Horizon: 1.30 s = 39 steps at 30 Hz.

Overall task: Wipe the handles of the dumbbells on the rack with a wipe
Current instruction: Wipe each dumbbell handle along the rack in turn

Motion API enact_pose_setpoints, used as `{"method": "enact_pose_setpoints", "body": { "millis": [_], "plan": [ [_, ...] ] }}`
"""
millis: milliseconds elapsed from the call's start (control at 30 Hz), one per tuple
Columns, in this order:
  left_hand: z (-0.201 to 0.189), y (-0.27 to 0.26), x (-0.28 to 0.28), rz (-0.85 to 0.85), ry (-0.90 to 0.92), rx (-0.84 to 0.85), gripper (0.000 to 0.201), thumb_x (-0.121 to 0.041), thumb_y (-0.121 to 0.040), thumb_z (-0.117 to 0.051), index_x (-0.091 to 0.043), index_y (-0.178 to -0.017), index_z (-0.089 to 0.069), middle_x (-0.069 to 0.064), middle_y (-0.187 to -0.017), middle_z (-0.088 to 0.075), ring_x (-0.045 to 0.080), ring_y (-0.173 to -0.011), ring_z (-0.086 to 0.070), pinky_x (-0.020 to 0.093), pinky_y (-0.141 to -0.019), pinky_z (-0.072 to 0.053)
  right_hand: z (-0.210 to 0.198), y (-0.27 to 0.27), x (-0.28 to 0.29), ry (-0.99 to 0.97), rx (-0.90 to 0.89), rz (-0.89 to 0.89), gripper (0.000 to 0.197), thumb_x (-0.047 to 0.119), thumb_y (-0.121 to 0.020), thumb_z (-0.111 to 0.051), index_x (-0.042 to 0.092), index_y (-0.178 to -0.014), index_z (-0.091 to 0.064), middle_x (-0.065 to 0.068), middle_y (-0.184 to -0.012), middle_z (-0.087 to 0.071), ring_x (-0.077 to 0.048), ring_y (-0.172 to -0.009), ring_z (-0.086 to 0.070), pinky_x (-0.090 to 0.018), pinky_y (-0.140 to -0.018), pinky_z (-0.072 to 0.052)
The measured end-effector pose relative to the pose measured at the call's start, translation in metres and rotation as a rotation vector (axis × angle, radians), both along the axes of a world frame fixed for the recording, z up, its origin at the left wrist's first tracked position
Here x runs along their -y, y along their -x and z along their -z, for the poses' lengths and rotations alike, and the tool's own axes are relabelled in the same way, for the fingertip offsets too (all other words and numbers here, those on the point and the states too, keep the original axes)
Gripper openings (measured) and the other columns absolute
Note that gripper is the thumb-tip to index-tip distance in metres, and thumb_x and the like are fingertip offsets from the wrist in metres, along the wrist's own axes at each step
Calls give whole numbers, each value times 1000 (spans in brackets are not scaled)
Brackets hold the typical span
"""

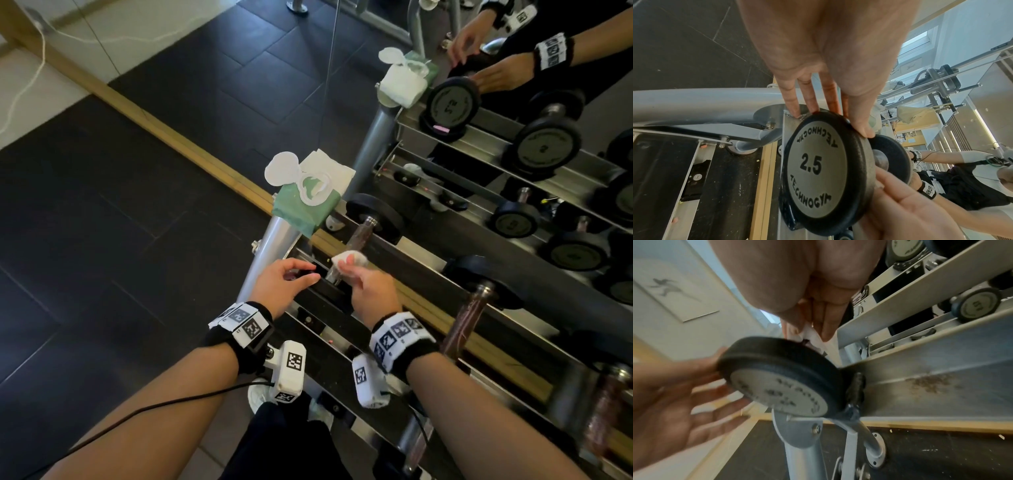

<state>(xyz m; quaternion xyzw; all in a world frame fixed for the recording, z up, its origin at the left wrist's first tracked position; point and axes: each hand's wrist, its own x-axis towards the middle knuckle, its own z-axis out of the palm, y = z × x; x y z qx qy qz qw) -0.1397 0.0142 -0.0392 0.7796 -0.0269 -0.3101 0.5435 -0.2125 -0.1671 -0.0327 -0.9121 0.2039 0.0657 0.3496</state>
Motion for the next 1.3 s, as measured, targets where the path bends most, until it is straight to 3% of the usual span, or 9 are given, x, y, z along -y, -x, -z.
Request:
{"method": "enact_pose_setpoints", "body": {
  "millis": [67, 200, 333, 533, 633, 733, 867, 967, 1300],
  "plan": [
    [0, 1, 0, -8, 12, -8, 16, -37, -82, -76, -40, -96, -71, -3, -114, -68, 18, -108, -64, 46, -101, -49, -3, 9, -4, 44, -31, -94, 30, 28, -102, -47, 36, -126, -63, -4, -105, -70, -16, -92, -66, -28, -89, -54],
    [-2, 1, 1, -17, 20, -14, 17, -33, -84, -75, -34, -100, -72, 0, -118, -67, 21, -112, -63, 47, -104, -47, -14, -4, 14, -129, 71, 57, 27, 19, -98, -52, 32, -115, -70, 2, -101, -70, 1, -75, -63, -10, -62, -50],
    [-4, 1, 2, -10, 9, -17, 18, -33, -85, -74, -32, -102, -71, -2, -119, -66, 18, -114, -62, 46, -106, -45, -13, -22, 20, -109, 103, 221, 30, 14, -99, -53, 26, -119, -71, -10, -117, -67, -16, -99, -61, -25, -88, -49],
    [-6, 1, 2, -15, 12, 1, 17, -29, -85, -74, -31, -101, -72, -3, -114, -68, 15, -108, -64, 45, -103, -48, 5, 5, -6, -81, 62, 66, 28, 19, -99, -54, 26, -122, -69, -6, -110, -71, -17, -99, -65, -29, -94, -53],
    [-6, 1, 2, -4, 7, 4, 16, -30, -85, -74, -32, -100, -72, -3, -114, -68, 16, -109, -64, 45, -103, -48, 3, 13, -1, -85, 44, -7, 27, 17, -98, -54, 31, -114, -71, 9, -104, -70, -3, -90, -64, -6, -77, -47],
    [-5, 1, 2, -18, 19, -8, 16, -30, -83, -76, -32, -99, -73, 0, -115, -69, 21, -111, -64, 47, -103, -47, -2, 3, 15, -249, 105, 267, 28, 15, -95, -56, 37, -105, -71, 19, -93, -61, 3, -83, -60, 0, -55, -42],
    [-3, 1, 2, -27, 4, 5, 15, -32, -83, -76, -36, -97, -73, 0, -112, -70, 21, -106, -66, 48, -97, -52, 2, -22, 25, -253, 216, 503, 31, 18, -99, -53, 35, -119, -70, 17, -99, -58, 1, -87, -55, -7, -79, -39],
    [-3, 2, 2, -44, 5, 3, 13, -30, -83, -76, -40, -93, -73, 2, -107, -72, 25, -101, -68, 52, -89, -56, 11, -24, 14, -358, 215, 445, 34, 17, -99, -54, 40, -120, -68, 24, -92, -57, 11, -77, -54, 5, -68, -36],
    [-3, 4, 3, -63, 28, 37, 14, -25, -84, -75, -28, -98, -74, -4, -103, -74, 15, -100, -69, 40, -99, -51, 20, 7, 6, -543, 139, 352, 22, 22, -95, -57, 29, -108, -74, 9, -101, -72, -6, -95, -67, -28, -86, -55]
  ]
}}
